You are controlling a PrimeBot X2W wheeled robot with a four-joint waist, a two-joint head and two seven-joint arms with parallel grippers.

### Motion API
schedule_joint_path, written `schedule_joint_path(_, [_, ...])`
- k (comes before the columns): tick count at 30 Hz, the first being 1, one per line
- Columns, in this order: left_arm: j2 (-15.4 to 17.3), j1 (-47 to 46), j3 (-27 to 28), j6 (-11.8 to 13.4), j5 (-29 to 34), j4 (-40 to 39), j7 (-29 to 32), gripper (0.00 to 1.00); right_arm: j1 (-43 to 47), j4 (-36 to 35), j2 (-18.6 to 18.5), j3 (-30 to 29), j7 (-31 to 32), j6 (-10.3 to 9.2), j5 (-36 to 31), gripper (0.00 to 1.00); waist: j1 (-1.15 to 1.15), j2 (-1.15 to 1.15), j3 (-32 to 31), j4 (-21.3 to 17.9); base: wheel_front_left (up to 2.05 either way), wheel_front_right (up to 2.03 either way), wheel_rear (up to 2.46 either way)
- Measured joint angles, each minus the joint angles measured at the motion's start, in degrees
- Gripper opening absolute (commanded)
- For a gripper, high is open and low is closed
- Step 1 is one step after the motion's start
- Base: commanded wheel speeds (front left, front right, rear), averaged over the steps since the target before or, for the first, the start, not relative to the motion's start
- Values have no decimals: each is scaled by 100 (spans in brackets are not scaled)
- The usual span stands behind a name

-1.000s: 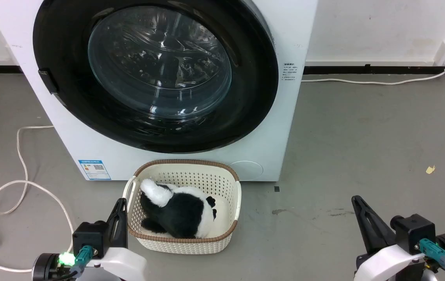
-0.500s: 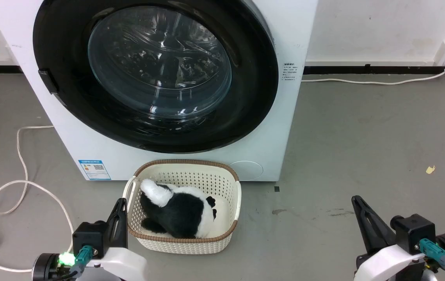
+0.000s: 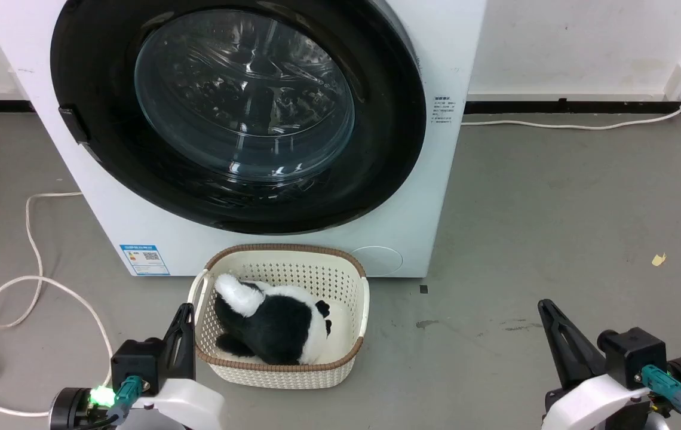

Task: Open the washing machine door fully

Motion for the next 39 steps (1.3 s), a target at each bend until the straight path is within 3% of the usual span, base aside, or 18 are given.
schedule_joint_path(12, [0,0,-1,0,0,0,0,0,0,0,0,0,0,0,0,0,0,0,0,0,0,0,0])
schedule_joint_path(13, [0,3,0,-1,-5,1,0,100,2,0,0,3,0,0,2,100,0,0,0,0,0,0,0])
schedule_joint_path(39, [0,2,-132,56,-10,13,-222,100,-1,-12,-1,33,-215,0,73,100,1,0,167,60,0,0,0])
